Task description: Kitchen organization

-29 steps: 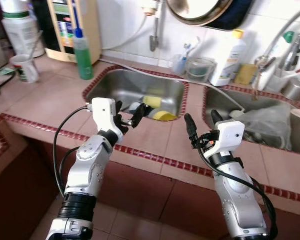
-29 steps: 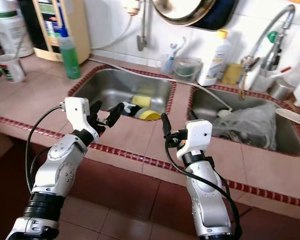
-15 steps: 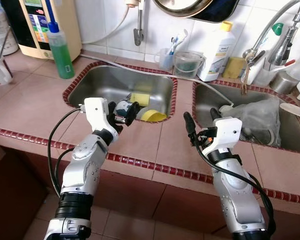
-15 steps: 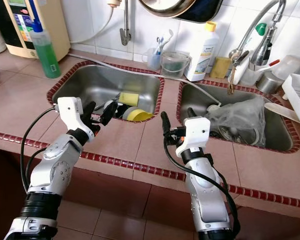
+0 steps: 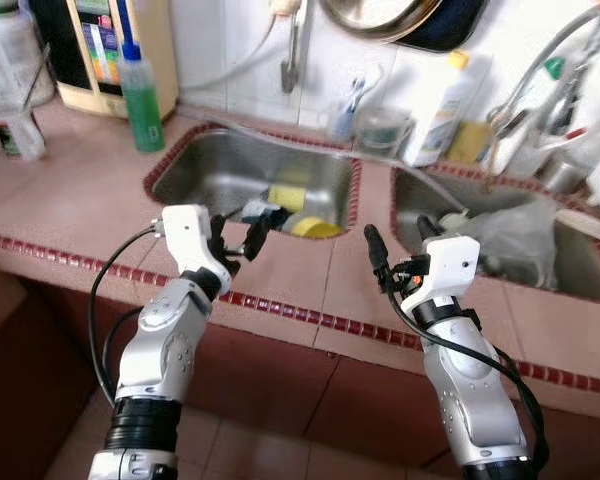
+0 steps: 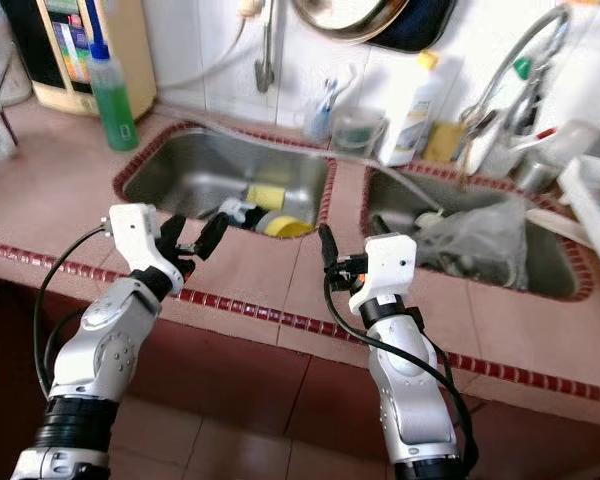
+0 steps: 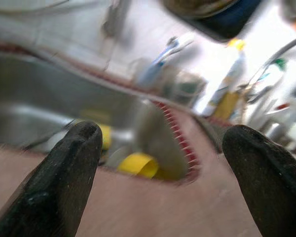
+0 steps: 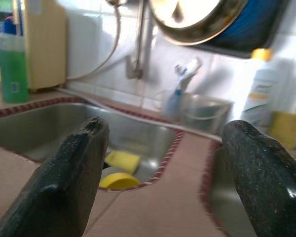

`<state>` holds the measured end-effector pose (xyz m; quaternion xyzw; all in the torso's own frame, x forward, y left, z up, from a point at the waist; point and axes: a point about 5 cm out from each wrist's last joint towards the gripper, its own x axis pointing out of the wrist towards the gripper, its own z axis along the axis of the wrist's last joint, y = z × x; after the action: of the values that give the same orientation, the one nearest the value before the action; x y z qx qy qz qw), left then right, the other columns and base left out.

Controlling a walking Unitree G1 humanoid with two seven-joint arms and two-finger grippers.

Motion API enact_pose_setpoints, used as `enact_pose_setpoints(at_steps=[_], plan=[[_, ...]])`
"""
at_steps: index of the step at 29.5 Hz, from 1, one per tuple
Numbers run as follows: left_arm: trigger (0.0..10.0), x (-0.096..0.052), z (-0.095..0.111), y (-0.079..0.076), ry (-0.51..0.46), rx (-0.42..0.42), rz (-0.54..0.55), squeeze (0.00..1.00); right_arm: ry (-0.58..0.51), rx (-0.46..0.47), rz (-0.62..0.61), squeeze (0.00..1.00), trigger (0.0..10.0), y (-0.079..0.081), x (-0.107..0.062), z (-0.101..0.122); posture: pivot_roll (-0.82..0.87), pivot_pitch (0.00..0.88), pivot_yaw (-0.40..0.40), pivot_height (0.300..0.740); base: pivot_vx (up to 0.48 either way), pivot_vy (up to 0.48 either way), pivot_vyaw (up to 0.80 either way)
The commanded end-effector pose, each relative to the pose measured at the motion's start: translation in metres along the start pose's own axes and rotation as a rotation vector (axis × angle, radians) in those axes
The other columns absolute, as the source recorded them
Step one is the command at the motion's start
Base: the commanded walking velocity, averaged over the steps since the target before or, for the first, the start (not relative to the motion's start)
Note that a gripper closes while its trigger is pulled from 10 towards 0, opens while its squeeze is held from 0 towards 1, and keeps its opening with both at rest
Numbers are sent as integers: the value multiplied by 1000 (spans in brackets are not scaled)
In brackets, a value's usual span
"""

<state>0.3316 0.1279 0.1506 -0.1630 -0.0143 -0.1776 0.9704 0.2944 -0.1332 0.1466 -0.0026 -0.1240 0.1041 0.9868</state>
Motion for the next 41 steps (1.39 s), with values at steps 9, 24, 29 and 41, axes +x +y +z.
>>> enact_pose_setpoints(at_steps=[9, 24, 29, 41], plan=[[10000, 2, 1, -8, 14, -15, -28, 0, -8, -8, -2, 0, 10000, -5, 1, 0, -14, 0, -88, 740, -147, 0, 0], [10000, 2, -2, -10, 54, -29, -28, 0, -5, -8, 7, 0, 10000, -4, 0, -1, -15, 0, -88, 740, -399, 0, 0], [10000, 1, -3, -11, 63, -25, -31, 0, 4, -9, 10, 0, 10000, -4, -2, -4, -15, 0, -88, 740, -422, 0, 0], [10000, -9, -14, -7, 92, 137, -93, 0, 71, -12, 37, 0, 10000, -1, -11, -23, -3, 0, -88, 740, -69, 0, 0]])
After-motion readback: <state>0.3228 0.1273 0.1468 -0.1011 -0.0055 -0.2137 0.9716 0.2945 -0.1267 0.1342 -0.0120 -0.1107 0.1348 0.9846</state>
